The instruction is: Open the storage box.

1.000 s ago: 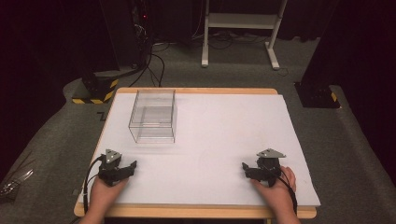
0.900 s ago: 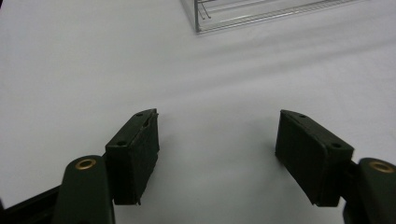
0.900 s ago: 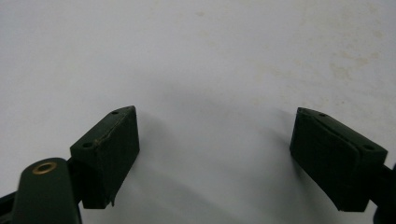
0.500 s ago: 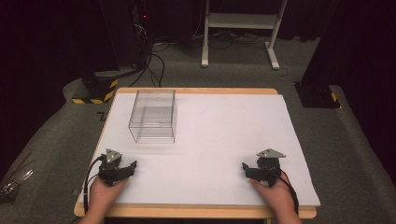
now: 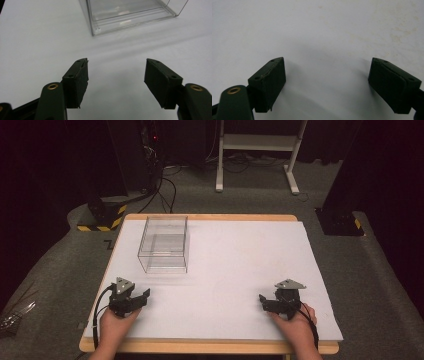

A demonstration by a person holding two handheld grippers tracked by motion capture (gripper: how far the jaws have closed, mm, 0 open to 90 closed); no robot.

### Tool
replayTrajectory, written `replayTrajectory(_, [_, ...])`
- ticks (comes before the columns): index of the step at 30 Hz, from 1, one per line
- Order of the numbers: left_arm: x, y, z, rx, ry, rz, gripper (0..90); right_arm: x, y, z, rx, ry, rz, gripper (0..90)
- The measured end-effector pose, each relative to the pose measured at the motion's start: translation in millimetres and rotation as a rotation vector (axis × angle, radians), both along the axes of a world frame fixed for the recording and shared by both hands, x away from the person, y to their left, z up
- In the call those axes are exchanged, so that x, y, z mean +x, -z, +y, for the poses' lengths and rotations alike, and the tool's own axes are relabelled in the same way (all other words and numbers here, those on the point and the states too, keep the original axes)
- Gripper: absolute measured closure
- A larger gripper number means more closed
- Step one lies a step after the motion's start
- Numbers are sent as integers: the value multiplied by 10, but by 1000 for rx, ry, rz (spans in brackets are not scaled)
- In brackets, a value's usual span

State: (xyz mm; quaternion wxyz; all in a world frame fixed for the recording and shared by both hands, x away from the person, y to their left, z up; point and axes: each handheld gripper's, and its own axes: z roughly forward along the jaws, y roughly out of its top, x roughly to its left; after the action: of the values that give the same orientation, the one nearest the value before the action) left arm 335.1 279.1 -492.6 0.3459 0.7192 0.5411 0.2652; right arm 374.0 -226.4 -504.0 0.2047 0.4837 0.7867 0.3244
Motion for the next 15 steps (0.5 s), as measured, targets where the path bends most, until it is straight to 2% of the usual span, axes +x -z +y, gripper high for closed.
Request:
replayTrajectory(7, [-11, -41, -133, 14, 27, -33, 364, 0, 0, -2, 1, -1, 0, 143])
replayTrajectory(9, [-3, -72, -163, -22, 28, -38, 363, 1, 1, -2, 2, -1, 0, 143])
replayTrajectory(11, [1, -84, -169, -34, 32, -35, 366, 1, 0, -2, 2, -1, 0, 143])
replayTrajectory(13, [13, -94, -199, -27, 39, -56, 366, 1, 0, -2, 2, -1, 0, 142])
replayTrajectory(14, [20, -95, -220, -6, 45, -66, 369, 1, 1, -2, 2, -1, 0, 143])
replayTrajectory(15, [29, -99, -232, 1, 47, -62, 370, 1, 1, -2, 2, -1, 0, 142])
